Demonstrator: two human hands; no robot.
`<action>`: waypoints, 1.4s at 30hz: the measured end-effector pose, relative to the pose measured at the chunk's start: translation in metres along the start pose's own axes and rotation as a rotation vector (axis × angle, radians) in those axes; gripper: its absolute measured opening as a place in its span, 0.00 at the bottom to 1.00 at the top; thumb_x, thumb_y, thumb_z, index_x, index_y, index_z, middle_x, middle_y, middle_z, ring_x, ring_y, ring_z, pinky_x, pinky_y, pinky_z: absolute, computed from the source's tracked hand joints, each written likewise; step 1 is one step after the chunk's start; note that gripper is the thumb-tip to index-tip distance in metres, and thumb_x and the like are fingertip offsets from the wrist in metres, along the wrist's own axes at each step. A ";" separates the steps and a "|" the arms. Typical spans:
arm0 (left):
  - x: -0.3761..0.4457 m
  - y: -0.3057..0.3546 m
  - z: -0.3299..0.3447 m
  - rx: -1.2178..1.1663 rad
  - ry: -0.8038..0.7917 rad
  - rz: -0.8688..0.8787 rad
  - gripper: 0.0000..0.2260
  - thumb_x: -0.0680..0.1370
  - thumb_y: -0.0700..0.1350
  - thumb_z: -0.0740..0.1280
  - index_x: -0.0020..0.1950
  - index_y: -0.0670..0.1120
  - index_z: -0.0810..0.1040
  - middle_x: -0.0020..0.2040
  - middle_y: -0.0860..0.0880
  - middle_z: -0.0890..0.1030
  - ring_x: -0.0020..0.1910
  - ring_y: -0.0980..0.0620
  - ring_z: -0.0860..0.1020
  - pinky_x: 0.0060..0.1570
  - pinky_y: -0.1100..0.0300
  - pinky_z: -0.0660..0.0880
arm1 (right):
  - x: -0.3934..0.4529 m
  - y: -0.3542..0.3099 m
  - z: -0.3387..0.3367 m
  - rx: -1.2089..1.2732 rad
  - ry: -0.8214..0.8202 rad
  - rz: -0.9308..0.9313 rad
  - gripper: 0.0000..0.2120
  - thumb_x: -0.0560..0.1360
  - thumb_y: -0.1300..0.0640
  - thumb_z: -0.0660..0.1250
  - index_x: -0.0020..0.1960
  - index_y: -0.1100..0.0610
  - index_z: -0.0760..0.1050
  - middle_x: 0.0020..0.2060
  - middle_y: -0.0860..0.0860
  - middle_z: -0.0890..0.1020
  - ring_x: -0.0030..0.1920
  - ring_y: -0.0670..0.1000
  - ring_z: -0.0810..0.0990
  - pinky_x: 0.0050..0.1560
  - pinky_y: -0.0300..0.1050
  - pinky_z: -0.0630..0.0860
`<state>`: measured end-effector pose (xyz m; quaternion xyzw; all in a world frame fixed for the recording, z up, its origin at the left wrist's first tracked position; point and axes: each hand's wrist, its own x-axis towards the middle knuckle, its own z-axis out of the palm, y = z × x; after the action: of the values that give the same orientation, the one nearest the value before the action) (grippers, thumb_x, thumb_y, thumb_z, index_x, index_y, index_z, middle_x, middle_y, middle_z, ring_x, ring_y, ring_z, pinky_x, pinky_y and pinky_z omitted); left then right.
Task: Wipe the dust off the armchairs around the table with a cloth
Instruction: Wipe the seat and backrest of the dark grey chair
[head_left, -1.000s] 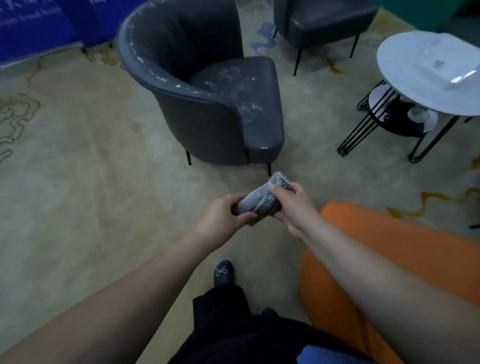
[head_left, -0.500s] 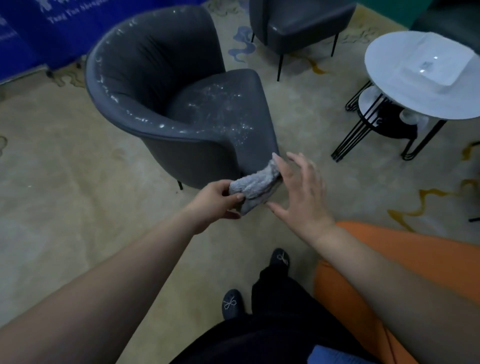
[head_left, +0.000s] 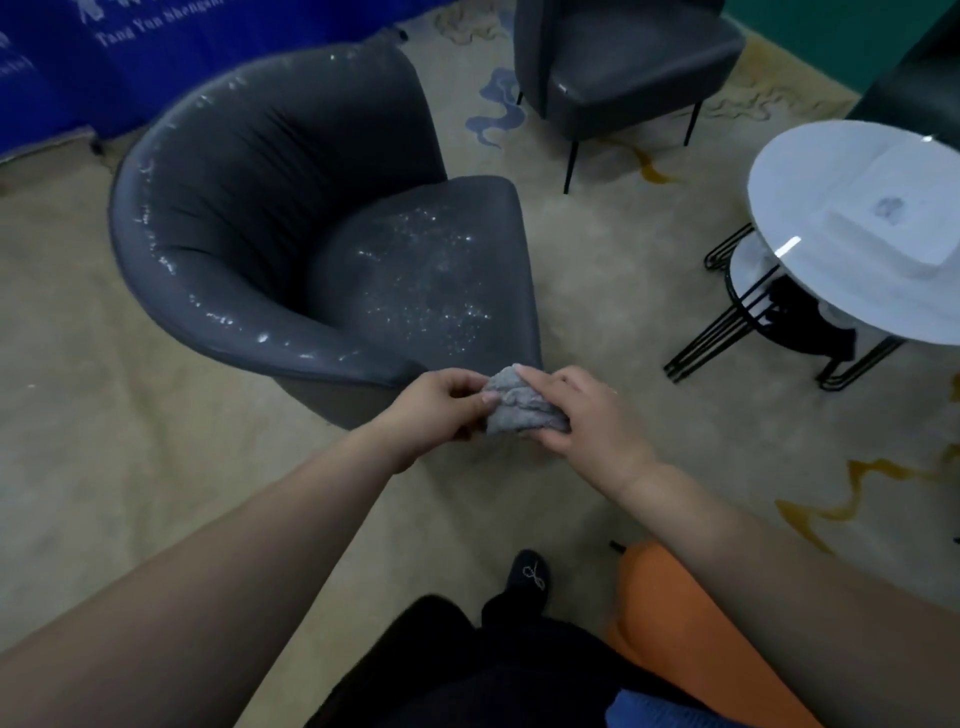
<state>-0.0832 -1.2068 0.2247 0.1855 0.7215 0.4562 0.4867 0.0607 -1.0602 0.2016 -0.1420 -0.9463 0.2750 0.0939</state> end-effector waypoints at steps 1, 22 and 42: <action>0.010 0.002 -0.002 0.021 0.062 -0.010 0.06 0.78 0.44 0.67 0.54 0.47 0.80 0.49 0.45 0.84 0.47 0.47 0.82 0.52 0.49 0.79 | 0.010 0.007 -0.001 0.057 -0.020 0.067 0.32 0.68 0.49 0.76 0.70 0.51 0.71 0.46 0.55 0.75 0.47 0.55 0.77 0.50 0.55 0.77; 0.180 0.012 -0.089 1.223 0.227 -0.008 0.25 0.80 0.54 0.59 0.76 0.52 0.60 0.74 0.51 0.64 0.73 0.47 0.60 0.69 0.50 0.60 | 0.205 0.130 -0.016 0.124 -0.007 0.401 0.27 0.76 0.41 0.61 0.73 0.45 0.63 0.57 0.54 0.74 0.58 0.53 0.75 0.55 0.40 0.67; 0.308 0.086 0.009 0.802 0.623 -0.544 0.24 0.82 0.56 0.47 0.78 0.51 0.54 0.78 0.51 0.56 0.77 0.48 0.52 0.74 0.46 0.49 | 0.419 0.279 -0.098 0.137 -0.418 -0.070 0.23 0.79 0.45 0.60 0.73 0.47 0.65 0.59 0.51 0.74 0.57 0.47 0.73 0.53 0.34 0.63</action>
<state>-0.2317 -0.9392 0.1319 0.0202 0.9692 0.0383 0.2425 -0.2480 -0.6517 0.1723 -0.0425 -0.9286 0.3586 -0.0855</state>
